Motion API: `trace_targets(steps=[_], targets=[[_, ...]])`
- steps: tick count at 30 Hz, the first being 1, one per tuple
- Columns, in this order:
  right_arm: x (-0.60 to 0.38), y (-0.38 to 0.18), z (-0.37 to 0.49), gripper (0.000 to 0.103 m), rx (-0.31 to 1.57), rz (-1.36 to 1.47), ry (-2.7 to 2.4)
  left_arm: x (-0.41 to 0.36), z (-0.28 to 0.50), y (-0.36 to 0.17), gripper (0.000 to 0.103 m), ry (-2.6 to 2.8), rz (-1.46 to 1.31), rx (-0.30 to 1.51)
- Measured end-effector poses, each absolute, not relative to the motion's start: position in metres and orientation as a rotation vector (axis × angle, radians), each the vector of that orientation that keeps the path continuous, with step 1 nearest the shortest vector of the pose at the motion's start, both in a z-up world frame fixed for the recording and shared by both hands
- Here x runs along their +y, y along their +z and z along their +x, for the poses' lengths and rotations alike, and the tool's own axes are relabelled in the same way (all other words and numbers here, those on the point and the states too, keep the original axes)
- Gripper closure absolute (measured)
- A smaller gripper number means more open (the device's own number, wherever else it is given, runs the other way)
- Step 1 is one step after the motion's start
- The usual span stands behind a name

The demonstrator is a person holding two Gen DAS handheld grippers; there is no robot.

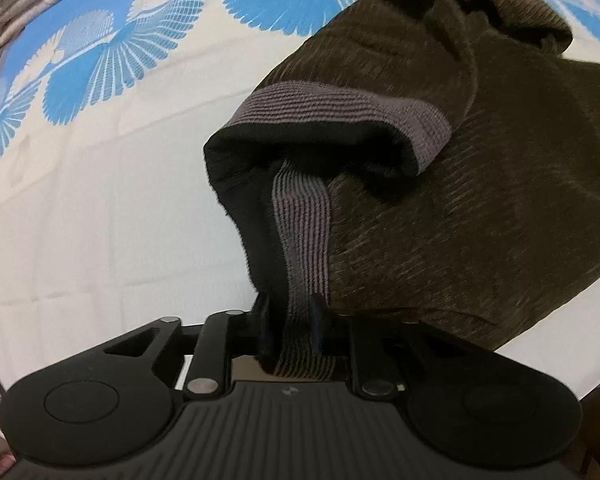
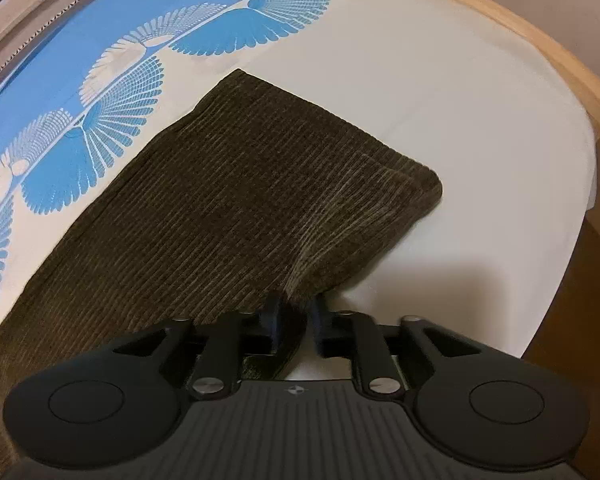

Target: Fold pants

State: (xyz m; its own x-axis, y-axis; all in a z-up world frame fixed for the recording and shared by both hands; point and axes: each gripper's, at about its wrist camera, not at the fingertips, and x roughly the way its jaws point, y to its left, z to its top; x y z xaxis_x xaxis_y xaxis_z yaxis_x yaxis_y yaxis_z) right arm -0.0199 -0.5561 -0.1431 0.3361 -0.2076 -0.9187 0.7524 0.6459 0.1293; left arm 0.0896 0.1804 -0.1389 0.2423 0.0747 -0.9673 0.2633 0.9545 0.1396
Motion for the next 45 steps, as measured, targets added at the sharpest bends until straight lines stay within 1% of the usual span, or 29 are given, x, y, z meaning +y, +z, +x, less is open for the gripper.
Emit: trace_targets(steps=[1, 2, 5, 7, 10, 13, 14, 15, 16, 17, 20, 21, 22, 24, 27, 28, 29, 31, 36, 39, 45], targets=[[-0.557, -0.144, -0.021, 0.066, 1.049, 0.613, -0.684, 0.183, 0.089, -0.139, 0.058, -0.137, 0.279, 1.327], [-0.562, -0.144, -0.021, 0.063, 1.044, 0.612, -0.695, 0.183, 0.09, -0.139, 0.048, -0.137, 0.262, 1.319], [-0.571, -0.145, -0.027, 0.062, 1.031, 0.632, -0.718, 0.185, 0.098, -0.14, 0.035, -0.12, 0.218, 1.306], [-0.578, -0.152, -0.031, 0.062, 1.029, 0.66, -0.729, 0.188, 0.106, -0.142, 0.032, -0.099, 0.182, 1.312], [-0.584, -0.16, -0.035, 0.062, 1.041, 0.718, -0.73, 0.189, 0.116, -0.149, 0.032, -0.09, 0.137, 1.347], [-0.587, -0.165, -0.033, 0.062, 1.044, 0.73, -0.737, 0.183, 0.121, -0.156, 0.032, -0.096, 0.16, 1.359], [-0.588, -0.167, -0.032, 0.065, 1.047, 0.722, -0.739, 0.182, 0.123, -0.158, 0.032, -0.092, 0.166, 1.356], [-0.588, -0.167, -0.03, 0.087, 1.049, 0.714, -0.737, 0.183, 0.124, -0.159, 0.034, -0.088, 0.161, 1.357], [-0.588, -0.166, -0.029, 0.095, 1.048, 0.704, -0.743, 0.182, 0.125, -0.159, 0.042, -0.091, 0.152, 1.36], [-0.589, -0.163, -0.03, 0.096, 1.034, 0.699, -0.747, 0.181, 0.125, -0.158, 0.053, -0.092, 0.155, 1.355], [-0.593, -0.146, -0.038, 0.097, 0.939, 0.726, -0.775, 0.18, 0.123, -0.151, 0.068, -0.1, 0.17, 1.34], [-0.594, -0.138, -0.043, 0.097, 0.897, 0.727, -0.797, 0.18, 0.121, -0.15, 0.07, -0.114, 0.17, 1.333], [-0.595, -0.132, -0.048, 0.097, 0.869, 0.721, -0.818, 0.178, 0.118, -0.146, 0.08, -0.132, 0.168, 1.322], [-0.595, -0.124, -0.058, 0.097, 0.845, 0.695, -0.885, 0.176, 0.111, -0.137, 0.082, -0.172, 0.158, 1.291], [-0.595, -0.125, -0.069, 0.097, 0.873, 0.69, -0.944, 0.174, 0.098, -0.124, 0.083, -0.198, 0.176, 1.25], [-0.594, -0.128, -0.07, 0.097, 0.902, 0.688, -0.931, 0.176, 0.093, -0.12, 0.086, -0.202, 0.182, 1.246], [-0.592, -0.131, -0.071, 0.097, 0.932, 0.68, -0.916, 0.181, 0.088, -0.118, 0.091, -0.197, 0.193, 1.252], [-0.586, -0.134, -0.068, 0.097, 0.991, 0.642, -0.85, 0.19, 0.08, -0.118, 0.094, -0.171, 0.245, 1.269], [-0.571, -0.146, -0.059, 0.097, 1.126, 0.562, -0.674, 0.221, 0.069, -0.124, 0.094, -0.094, 0.241, 1.327], [-0.577, -0.159, -0.064, 0.097, 1.212, 0.62, -0.717, 0.217, 0.07, -0.126, 0.093, -0.129, 0.247, 1.337], [-0.575, -0.16, -0.061, 0.097, 1.226, 0.61, -0.766, 0.211, 0.083, -0.119, 0.091, -0.117, 0.256, 1.328]])
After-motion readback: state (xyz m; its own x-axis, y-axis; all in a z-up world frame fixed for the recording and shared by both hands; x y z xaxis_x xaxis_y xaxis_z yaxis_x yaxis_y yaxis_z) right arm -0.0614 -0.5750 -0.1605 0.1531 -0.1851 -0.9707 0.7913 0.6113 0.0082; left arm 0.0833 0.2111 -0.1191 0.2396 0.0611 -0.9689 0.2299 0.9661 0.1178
